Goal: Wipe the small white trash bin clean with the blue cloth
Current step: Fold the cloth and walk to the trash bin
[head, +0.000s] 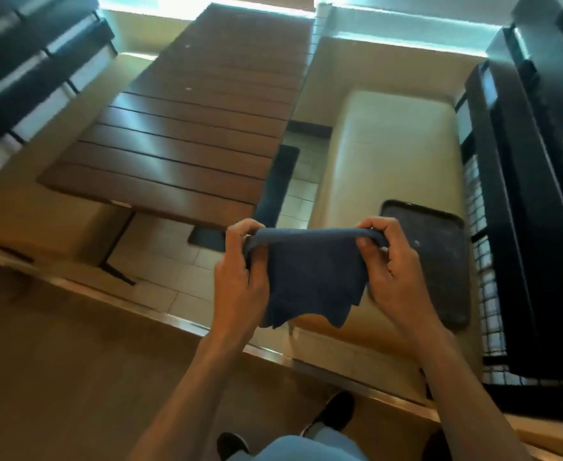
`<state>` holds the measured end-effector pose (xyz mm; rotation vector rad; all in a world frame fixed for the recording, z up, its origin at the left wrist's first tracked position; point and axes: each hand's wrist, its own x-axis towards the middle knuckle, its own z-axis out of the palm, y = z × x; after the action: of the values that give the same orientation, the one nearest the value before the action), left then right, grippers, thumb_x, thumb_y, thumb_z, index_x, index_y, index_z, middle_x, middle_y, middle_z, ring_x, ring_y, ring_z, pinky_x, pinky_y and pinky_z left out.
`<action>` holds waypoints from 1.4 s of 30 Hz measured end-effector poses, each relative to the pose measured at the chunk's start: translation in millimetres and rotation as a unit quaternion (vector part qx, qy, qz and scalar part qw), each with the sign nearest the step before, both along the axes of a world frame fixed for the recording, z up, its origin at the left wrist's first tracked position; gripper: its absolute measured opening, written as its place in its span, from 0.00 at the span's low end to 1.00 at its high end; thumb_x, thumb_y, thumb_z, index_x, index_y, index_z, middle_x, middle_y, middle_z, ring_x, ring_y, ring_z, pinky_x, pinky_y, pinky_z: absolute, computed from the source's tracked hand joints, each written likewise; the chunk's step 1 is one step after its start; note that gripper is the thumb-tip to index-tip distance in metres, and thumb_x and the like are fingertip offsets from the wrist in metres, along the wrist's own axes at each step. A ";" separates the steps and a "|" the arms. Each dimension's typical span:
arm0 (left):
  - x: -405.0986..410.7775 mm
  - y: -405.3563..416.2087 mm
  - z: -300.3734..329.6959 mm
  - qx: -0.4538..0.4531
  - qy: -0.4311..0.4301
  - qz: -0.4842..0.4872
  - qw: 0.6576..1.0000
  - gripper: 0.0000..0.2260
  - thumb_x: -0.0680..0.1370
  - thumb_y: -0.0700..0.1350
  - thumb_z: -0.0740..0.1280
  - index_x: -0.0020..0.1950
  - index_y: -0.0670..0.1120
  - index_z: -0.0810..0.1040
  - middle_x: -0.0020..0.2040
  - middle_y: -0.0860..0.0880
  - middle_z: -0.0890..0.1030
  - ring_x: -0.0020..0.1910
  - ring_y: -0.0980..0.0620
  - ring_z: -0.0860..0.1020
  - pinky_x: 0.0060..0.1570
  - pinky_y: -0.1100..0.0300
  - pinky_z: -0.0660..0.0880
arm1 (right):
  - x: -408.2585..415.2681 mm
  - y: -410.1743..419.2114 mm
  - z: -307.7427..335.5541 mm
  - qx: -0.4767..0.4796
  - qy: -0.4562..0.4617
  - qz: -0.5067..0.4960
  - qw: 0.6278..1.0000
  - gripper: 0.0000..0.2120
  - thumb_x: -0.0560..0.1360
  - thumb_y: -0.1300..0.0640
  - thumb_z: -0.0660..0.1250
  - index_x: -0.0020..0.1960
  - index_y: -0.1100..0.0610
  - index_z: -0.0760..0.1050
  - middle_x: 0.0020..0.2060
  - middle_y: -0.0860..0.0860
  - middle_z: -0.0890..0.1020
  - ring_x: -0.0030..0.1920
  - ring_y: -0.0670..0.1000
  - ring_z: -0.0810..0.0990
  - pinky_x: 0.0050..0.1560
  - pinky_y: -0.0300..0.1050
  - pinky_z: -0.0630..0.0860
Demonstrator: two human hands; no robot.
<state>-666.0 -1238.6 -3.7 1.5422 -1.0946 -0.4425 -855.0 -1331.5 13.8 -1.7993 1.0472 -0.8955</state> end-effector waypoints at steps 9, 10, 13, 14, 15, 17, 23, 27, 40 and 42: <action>159.0 128.7 0.2 -0.001 -0.040 0.100 0.994 0.10 0.85 0.42 0.60 0.62 0.55 0.68 0.52 0.67 0.75 0.51 0.59 0.78 0.45 0.66 0.77 | 179.7 90.7 -0.3 -0.007 -0.013 0.099 0.995 0.09 0.83 0.58 0.60 0.58 0.44 0.71 0.49 0.40 0.79 0.50 0.36 0.79 0.47 0.29 0.76; 174.8 140.9 0.7 0.000 -0.036 0.117 0.992 0.09 0.85 0.42 0.60 0.62 0.56 0.69 0.52 0.64 0.75 0.52 0.58 0.78 0.46 0.67 0.76 | 199.2 98.3 -3.6 -0.003 -0.015 0.112 0.994 0.08 0.83 0.58 0.60 0.59 0.48 0.72 0.49 0.40 0.79 0.51 0.38 0.80 0.47 0.31 0.77; 219.4 172.2 -0.4 0.004 -0.023 0.165 0.986 0.07 0.85 0.44 0.60 0.62 0.54 0.70 0.51 0.57 0.77 0.51 0.57 0.78 0.45 0.68 0.74 | 254.7 116.7 -11.5 0.016 -0.014 0.159 0.987 0.09 0.83 0.55 0.59 0.62 0.52 0.72 0.51 0.39 0.79 0.53 0.41 0.79 0.50 0.36 0.79; 233.6 181.1 -1.5 0.005 -0.020 0.182 0.983 0.06 0.85 0.45 0.60 0.62 0.53 0.71 0.51 0.57 0.77 0.50 0.58 0.78 0.45 0.69 0.74 | 273.2 121.4 -13.3 0.017 -0.011 0.178 0.984 0.09 0.83 0.55 0.59 0.62 0.52 0.72 0.51 0.39 0.78 0.53 0.42 0.79 0.50 0.37 0.79; 246.8 189.3 -2.8 0.006 -0.017 0.199 0.980 0.06 0.85 0.45 0.60 0.62 0.51 0.71 0.50 0.58 0.77 0.50 0.58 0.78 0.45 0.69 0.74 | 290.8 126.1 -14.5 0.020 -0.010 0.196 0.980 0.09 0.83 0.55 0.59 0.62 0.52 0.72 0.51 0.40 0.78 0.53 0.42 0.79 0.51 0.37 0.79; 272.7 204.0 -7.4 0.010 -0.012 0.231 0.973 0.06 0.85 0.44 0.60 0.61 0.49 0.72 0.49 0.59 0.76 0.48 0.57 0.78 0.44 0.69 0.74 | 325.6 133.9 -18.5 0.032 -0.007 0.225 0.974 0.09 0.83 0.56 0.60 0.62 0.52 0.72 0.52 0.44 0.78 0.53 0.44 0.79 0.51 0.40 0.80; 354.7 230.2 -30.2 0.043 0.005 0.314 0.948 0.05 0.85 0.43 0.61 0.60 0.48 0.73 0.47 0.67 0.77 0.47 0.62 0.77 0.43 0.71 0.72 | 430.0 147.3 -40.7 0.078 0.001 0.290 0.954 0.08 0.83 0.58 0.61 0.61 0.54 0.73 0.51 0.48 0.79 0.52 0.44 0.80 0.50 0.38 0.79; 416.7 236.3 -43.9 0.064 0.028 0.340 0.938 0.05 0.85 0.43 0.61 0.60 0.48 0.73 0.48 0.63 0.77 0.47 0.59 0.77 0.43 0.69 0.73 | 502.0 147.2 -57.2 0.104 0.022 0.304 0.947 0.08 0.83 0.58 0.61 0.59 0.47 0.72 0.51 0.44 0.78 0.53 0.43 0.79 0.51 0.39 0.80; 613.4 272.9 -51.8 0.106 0.066 0.406 0.905 0.05 0.85 0.45 0.60 0.61 0.51 0.72 0.49 0.60 0.77 0.46 0.53 0.77 0.41 0.57 0.77 | 725.6 166.4 -53.7 0.138 0.049 0.379 0.914 0.07 0.82 0.61 0.61 0.58 0.53 0.74 0.51 0.48 0.79 0.52 0.41 0.79 0.47 0.34 0.78; 642.3 284.3 -51.2 0.104 0.078 0.411 0.902 0.05 0.85 0.45 0.60 0.61 0.51 0.72 0.49 0.62 0.76 0.47 0.56 0.77 0.41 0.61 0.77 | 759.9 177.6 -58.5 0.130 0.066 0.381 0.913 0.07 0.82 0.60 0.61 0.59 0.53 0.74 0.52 0.47 0.79 0.53 0.43 0.79 0.48 0.38 0.79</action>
<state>-23.7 -954.3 -54.8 1.9535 -0.2048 -0.0876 -95.1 -1153.8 -44.7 -1.8263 0.4259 -0.1485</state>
